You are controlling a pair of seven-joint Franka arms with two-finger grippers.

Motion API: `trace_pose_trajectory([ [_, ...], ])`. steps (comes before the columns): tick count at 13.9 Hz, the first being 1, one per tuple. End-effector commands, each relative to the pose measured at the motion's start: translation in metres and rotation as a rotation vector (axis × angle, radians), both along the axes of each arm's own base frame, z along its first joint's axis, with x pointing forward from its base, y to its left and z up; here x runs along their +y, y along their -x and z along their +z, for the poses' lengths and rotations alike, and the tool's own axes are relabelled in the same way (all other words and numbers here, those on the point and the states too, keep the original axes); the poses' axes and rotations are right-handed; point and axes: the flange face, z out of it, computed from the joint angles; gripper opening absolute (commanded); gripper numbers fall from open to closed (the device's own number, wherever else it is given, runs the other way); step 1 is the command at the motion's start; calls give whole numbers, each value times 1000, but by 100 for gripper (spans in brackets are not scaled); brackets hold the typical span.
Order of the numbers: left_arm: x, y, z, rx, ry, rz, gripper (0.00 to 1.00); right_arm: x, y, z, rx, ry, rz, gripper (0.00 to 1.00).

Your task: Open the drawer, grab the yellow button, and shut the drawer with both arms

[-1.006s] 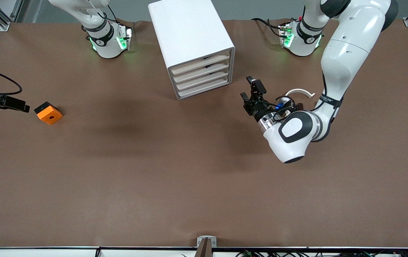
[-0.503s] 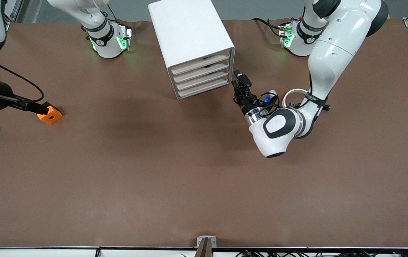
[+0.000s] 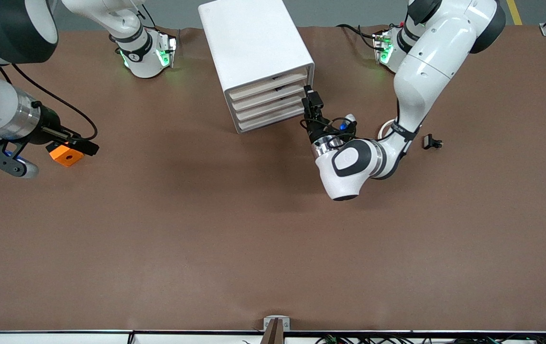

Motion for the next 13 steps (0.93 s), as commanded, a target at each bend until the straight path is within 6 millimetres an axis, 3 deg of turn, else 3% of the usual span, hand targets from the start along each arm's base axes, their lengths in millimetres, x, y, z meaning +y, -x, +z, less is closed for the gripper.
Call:
trace_pose_trajectory([
  [1,-5,11,-2,25,-20,7,63,17,3,7,-28,6,-39,100],
  [4,-6,21,-6,42,-33,-7,53,39,3,5,-51,12,-63,100],
  [8,-12,35,-8,57,-42,-30,50,56,2,0,-63,16,-81,100],
  [13,-17,36,11,30,-27,-34,50,89,2,-8,-81,30,-120,100],
])
